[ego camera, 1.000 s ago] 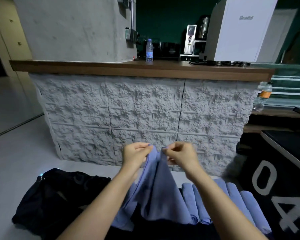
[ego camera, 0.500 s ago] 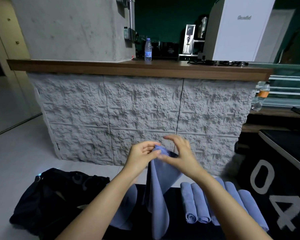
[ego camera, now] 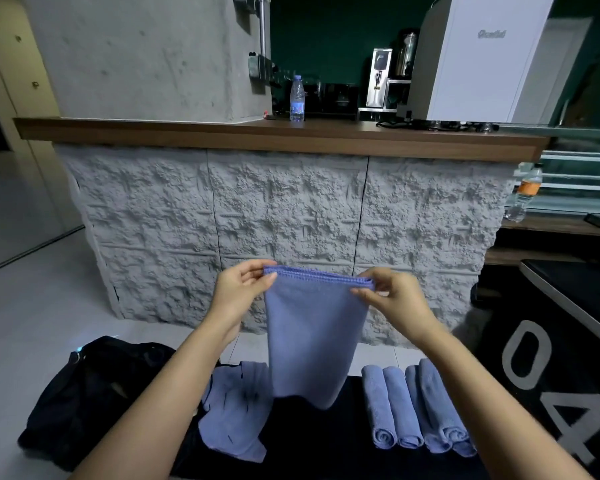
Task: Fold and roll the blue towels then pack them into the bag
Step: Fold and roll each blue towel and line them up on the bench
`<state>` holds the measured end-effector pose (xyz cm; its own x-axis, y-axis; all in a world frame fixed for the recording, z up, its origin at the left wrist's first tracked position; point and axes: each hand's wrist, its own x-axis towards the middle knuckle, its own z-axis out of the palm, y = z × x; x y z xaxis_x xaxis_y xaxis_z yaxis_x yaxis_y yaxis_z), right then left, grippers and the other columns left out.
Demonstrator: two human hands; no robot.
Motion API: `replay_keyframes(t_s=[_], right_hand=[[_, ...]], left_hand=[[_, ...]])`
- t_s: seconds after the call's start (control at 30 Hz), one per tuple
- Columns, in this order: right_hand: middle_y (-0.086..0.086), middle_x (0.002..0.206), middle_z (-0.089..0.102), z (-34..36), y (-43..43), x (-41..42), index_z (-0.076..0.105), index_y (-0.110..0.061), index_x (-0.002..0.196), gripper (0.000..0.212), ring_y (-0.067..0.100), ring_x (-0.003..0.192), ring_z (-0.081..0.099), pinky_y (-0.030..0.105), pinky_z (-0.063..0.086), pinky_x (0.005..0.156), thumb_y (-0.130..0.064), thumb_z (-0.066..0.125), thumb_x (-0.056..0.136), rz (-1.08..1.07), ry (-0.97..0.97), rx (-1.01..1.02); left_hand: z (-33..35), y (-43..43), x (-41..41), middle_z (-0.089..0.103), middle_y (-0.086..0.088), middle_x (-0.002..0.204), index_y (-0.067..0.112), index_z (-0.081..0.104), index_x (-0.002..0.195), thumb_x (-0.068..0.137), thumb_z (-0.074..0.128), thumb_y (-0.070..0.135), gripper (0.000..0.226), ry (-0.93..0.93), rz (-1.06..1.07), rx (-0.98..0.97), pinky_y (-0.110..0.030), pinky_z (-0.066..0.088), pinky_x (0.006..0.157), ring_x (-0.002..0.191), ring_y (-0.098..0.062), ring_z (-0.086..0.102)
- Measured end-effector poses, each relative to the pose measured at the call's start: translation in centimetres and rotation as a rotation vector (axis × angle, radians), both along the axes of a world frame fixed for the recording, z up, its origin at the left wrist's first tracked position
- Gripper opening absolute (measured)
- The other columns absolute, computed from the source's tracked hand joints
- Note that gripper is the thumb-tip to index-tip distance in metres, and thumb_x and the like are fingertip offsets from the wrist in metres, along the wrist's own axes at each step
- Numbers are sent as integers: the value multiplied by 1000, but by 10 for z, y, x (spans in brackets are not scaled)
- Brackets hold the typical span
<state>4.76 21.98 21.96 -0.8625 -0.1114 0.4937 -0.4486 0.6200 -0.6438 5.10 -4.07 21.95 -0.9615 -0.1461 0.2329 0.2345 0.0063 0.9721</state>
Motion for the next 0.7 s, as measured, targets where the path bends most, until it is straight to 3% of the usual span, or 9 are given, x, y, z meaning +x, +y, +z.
replay_keyframes(t_s=[0.07, 0.13, 0.17, 0.27, 0.33, 0.43, 0.57, 0.63, 0.7], right_hand=[[-1, 73, 67, -22, -1, 1, 68, -22, 84, 3, 15, 68, 59, 29, 46, 63, -20, 70, 83, -76, 62, 54], [1, 70, 65, -52, 0, -2, 65, -18, 78, 10, 21, 68, 59, 34, 46, 62, -26, 69, 82, -88, -187, 319], [1, 64, 63, -64, 3, -3, 63, -17, 71, 19, 20, 63, 57, 34, 45, 60, -32, 71, 81, -94, -281, 349], [-8, 48, 47, -67, 9, -6, 49, -24, 58, 35, 5, 47, 42, 26, 37, 51, -27, 79, 76, -91, -326, 21], [-7, 54, 47, -58, 8, -8, 55, -21, 67, 27, 3, 51, 42, 21, 38, 53, -17, 80, 74, -25, -362, -208], [1, 65, 56, -51, 9, -6, 62, -7, 80, 15, 10, 63, 50, 29, 43, 62, -14, 76, 79, 59, -450, -398], [0, 56, 48, -61, 10, -14, 59, -2, 77, 16, 1, 44, 42, 12, 33, 44, -12, 70, 84, 84, -514, -282], [0, 52, 52, -75, 4, -22, 59, -1, 72, 19, 8, 47, 49, 15, 37, 44, -11, 72, 83, 31, -533, -187], [2, 54, 56, -87, -1, -34, 59, -8, 68, 19, 17, 55, 57, 24, 48, 52, -8, 73, 81, -43, -515, -220]], left_hand=[[-20, 3, 0, 69, 3, 84, 10, 68, 93, 81, 66, -4, 18, -60, -5, -24, -13, 50, 70, 80, -7, 64], [-52, 6, 1, 66, -2, 79, 9, 67, 86, 81, 66, -5, 14, -219, -33, -192, -18, 49, 67, 77, -15, 61], [-64, 5, 3, 65, -3, 79, 7, 67, 86, 81, 67, -4, 12, -270, -28, -236, -16, 49, 64, 77, -15, 60], [-64, 0, 0, 65, -3, 81, 6, 67, 90, 83, 65, -1, 10, -241, -7, -181, -7, 48, 60, 75, -11, 60], [-52, -3, -2, 68, -6, 84, 11, 68, 88, 85, 65, 2, 10, -230, -38, -154, -18, 52, 66, 75, -15, 62], [-41, -10, -3, 71, -9, 88, 14, 69, 90, 85, 67, 8, 8, -292, -120, -140, -29, 54, 78, 79, -19, 66], [-62, -17, -11, 71, -6, 82, 12, 70, 86, 82, 70, 7, 6, -409, -140, -248, -21, 53, 73, 76, -15, 65], [-81, -12, -18, 68, -4, 73, 12, 68, 79, 81, 70, 4, 8, -409, -97, -331, -19, 49, 64, 69, -13, 62], [-92, -7, -29, 67, -4, 73, 11, 69, 79, 80, 70, 3, 8, -331, -13, -367, -21, 48, 65, 69, -13, 60]])
